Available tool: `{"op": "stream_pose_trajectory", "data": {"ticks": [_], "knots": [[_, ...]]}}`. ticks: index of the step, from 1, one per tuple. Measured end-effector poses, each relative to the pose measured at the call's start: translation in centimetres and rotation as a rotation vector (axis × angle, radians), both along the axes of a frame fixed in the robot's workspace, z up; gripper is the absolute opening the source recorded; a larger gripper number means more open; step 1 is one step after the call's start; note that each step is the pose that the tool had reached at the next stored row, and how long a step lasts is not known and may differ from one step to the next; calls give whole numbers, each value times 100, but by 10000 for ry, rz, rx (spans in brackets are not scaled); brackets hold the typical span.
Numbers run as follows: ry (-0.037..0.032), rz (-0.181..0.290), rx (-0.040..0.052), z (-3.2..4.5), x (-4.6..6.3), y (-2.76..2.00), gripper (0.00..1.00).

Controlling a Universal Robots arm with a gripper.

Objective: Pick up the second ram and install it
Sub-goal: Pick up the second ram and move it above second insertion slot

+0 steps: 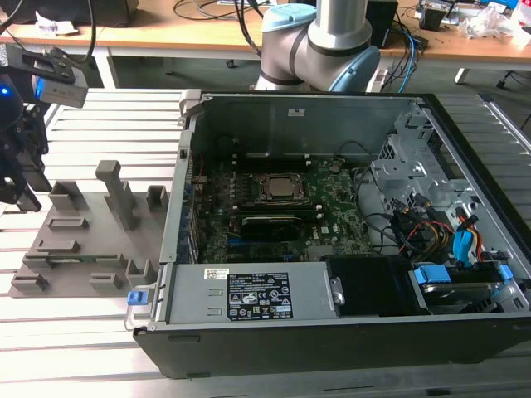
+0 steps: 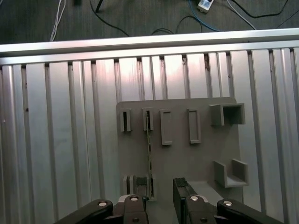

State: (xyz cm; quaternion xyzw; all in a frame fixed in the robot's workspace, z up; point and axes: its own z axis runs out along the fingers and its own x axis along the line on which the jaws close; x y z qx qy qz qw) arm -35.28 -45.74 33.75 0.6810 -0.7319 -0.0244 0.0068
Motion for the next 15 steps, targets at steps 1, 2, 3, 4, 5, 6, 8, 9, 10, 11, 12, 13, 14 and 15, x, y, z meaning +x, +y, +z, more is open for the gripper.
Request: {"op": "stream_pose_trajectory", "data": {"ticks": [1,2,3,4,5,6,8,9,10,11,12,13,14,15], "knots": [[1,0,0,-5,0,0,36],[1,0,0,-16,0,0,36],[1,0,-1,-28,0,0,36],[0,0,-1,-41,0,0,36],[1,0,0,-52,0,0,36],[1,0,0,-60,0,0,36],[1,0,-1,-77,0,0,36],[1,0,-1,-87,0,0,36],[1,0,-1,-98,0,0,36],[1,0,-1,-103,0,0,36],[1,0,0,-108,0,0,36],[1,0,0,-121,0,0,36],[1,0,-1,-162,0,0,36],[1,0,-1,-198,0,0,36]]}}
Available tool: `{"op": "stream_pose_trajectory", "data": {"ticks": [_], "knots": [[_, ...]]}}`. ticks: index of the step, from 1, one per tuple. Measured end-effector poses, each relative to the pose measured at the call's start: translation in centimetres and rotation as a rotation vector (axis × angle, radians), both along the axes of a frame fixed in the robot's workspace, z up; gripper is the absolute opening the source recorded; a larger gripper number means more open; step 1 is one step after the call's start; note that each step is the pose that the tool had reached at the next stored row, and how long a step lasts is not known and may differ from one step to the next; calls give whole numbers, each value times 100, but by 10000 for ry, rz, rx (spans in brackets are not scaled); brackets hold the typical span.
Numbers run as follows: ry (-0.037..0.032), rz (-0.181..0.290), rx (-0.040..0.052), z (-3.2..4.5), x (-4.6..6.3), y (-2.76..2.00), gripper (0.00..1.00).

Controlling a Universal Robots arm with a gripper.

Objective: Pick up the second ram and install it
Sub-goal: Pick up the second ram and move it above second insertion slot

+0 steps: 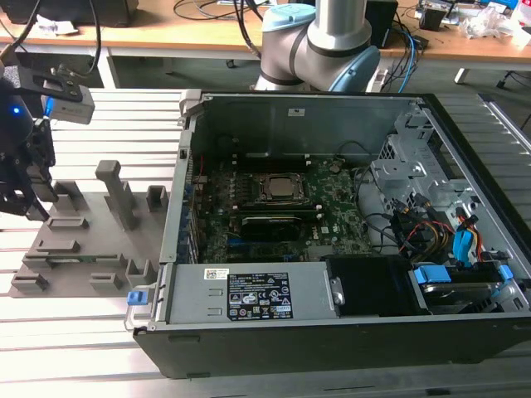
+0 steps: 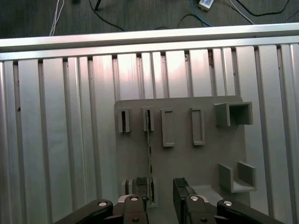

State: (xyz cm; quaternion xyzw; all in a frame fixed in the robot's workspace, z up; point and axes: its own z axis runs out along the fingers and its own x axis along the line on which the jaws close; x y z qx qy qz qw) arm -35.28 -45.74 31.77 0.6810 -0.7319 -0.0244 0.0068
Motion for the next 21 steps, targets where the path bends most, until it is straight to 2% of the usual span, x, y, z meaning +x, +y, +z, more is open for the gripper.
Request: {"op": "stream_pose_trajectory", "data": {"ticks": [12,21], "knots": [[0,0,0,-105,0,0,36],[-1,0,0,-213,0,0,36]]}}
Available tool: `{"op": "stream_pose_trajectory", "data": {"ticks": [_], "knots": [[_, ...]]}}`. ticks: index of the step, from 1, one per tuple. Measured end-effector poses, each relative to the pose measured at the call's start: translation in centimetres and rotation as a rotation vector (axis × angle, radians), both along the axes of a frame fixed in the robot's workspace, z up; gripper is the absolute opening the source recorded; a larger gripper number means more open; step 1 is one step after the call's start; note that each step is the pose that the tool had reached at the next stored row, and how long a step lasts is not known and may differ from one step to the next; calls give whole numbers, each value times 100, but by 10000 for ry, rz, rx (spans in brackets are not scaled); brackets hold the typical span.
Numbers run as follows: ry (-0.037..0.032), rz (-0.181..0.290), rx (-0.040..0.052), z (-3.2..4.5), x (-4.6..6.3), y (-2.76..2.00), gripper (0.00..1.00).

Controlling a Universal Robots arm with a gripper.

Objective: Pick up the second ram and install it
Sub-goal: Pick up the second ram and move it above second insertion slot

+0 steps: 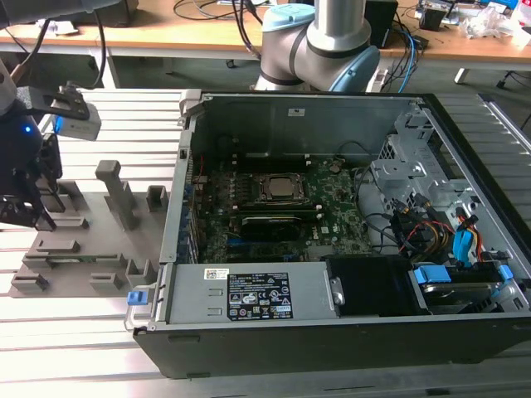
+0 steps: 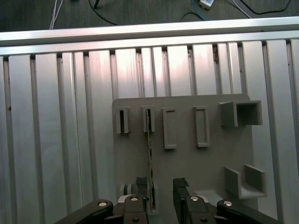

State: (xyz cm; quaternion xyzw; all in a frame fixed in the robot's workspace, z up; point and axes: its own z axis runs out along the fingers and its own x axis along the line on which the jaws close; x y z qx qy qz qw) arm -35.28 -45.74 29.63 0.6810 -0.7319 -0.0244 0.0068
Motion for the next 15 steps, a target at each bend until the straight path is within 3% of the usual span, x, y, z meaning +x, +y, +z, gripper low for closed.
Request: {"op": "stream_pose_trajectory", "data": {"ticks": [15], "knots": [[1,0,0,-157,0,0,36]]}}
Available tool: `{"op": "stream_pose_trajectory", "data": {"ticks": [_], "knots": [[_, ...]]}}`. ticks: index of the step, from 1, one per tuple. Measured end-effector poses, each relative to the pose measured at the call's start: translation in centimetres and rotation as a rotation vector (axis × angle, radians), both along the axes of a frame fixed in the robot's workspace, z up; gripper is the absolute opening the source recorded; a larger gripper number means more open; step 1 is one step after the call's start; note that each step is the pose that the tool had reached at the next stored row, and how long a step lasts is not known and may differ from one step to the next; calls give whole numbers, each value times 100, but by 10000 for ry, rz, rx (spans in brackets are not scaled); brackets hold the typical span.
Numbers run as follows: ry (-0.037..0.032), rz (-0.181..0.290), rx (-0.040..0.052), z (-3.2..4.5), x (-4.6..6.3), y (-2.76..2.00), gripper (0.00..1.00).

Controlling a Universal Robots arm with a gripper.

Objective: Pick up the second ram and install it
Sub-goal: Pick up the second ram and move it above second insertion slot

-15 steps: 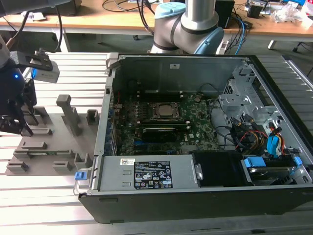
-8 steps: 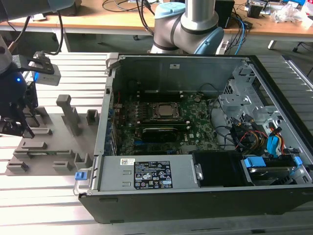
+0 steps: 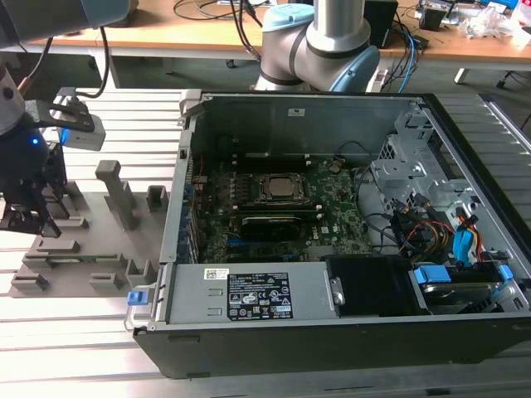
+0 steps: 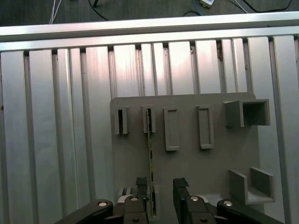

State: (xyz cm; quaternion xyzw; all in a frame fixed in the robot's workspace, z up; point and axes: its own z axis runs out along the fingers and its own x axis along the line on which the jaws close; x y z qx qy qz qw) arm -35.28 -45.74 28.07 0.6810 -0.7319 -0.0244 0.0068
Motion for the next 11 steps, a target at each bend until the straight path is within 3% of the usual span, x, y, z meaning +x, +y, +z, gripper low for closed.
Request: {"op": "stream_pose_trajectory", "data": {"ticks": [11], "knots": [[-1,0,1,-117,0,0,36]]}}
